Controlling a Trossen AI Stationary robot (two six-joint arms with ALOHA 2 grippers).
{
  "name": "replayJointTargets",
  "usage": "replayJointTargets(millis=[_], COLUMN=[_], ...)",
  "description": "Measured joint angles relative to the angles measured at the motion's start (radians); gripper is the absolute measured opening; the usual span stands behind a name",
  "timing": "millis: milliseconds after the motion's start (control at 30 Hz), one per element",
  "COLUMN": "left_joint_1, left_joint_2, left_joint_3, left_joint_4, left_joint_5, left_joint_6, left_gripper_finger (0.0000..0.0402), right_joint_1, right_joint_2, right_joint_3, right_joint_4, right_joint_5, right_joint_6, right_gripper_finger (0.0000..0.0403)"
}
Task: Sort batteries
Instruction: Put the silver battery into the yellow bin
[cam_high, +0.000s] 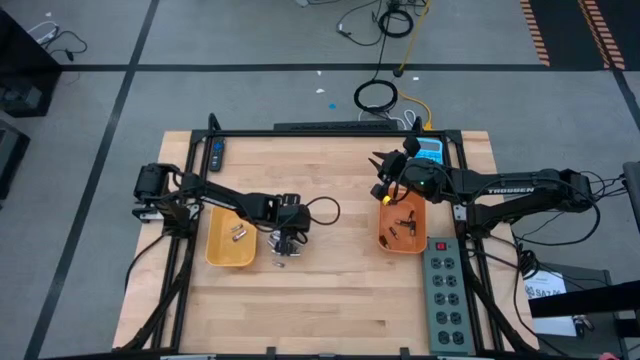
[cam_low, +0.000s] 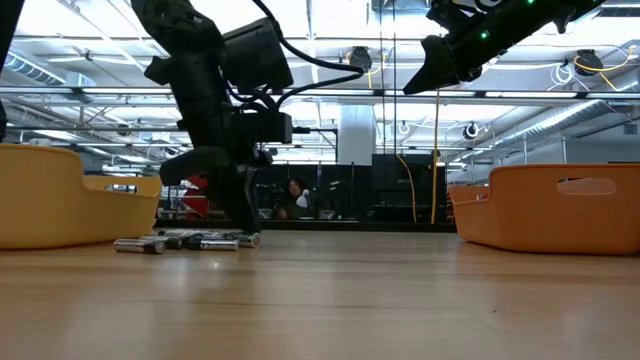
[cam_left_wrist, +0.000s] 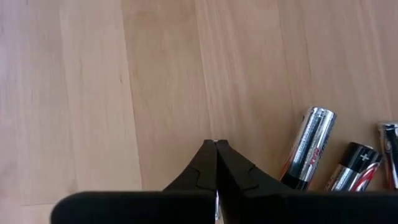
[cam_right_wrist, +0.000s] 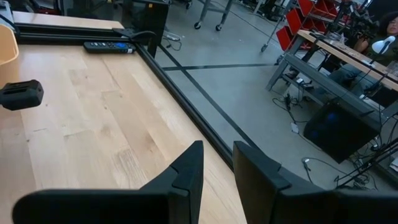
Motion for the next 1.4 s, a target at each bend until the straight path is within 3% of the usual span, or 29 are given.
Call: replayJointTargets(millis=[533,733,900,1100,1267,1400], left_joint_1=[-0.002,-0.017,-0.042,-0.152,-0.274,-0.357], left_joint_2=[0.001,-0.042,-0.129,-0.235,-0.233,-0.206], left_joint_3=[0.034,0.057,0.059,0.063,0.063,0.063], left_joint_4=[-0.055,-0.118,-0.197,-0.258,-0.295,-0.299], left_joint_5=[0.012,-0.038,-0.097,-0.098,-0.015,-0.007], left_joint_6=[-0.028,-0.041,-0.146,-0.327,-0.473,-0.541], left_gripper_finger=[0.0081,0.0107,0.0130,0.0139,0.0139,0.0139], right_joint_1=[0.000,0.000,0.000,0.000,0.000,0.000], right_joint_2=[0.000,0.000,-0.001,-0.001,-0.001,-0.001], right_joint_3=[0.000,0.000,0.000,0.000,0.000,0.000], right_joint_4=[-0.006,-0.026,-0.027,-0.025,-0.023,-0.015], right_joint_5=[0.000,0.000,0.001,0.004,0.003,0.004], right_joint_6=[0.007,0.014,0.014,0.014,0.007,0.001], right_gripper_finger=[0.0080,0.0080,0.0080,0.0080,0.0080,0.0080])
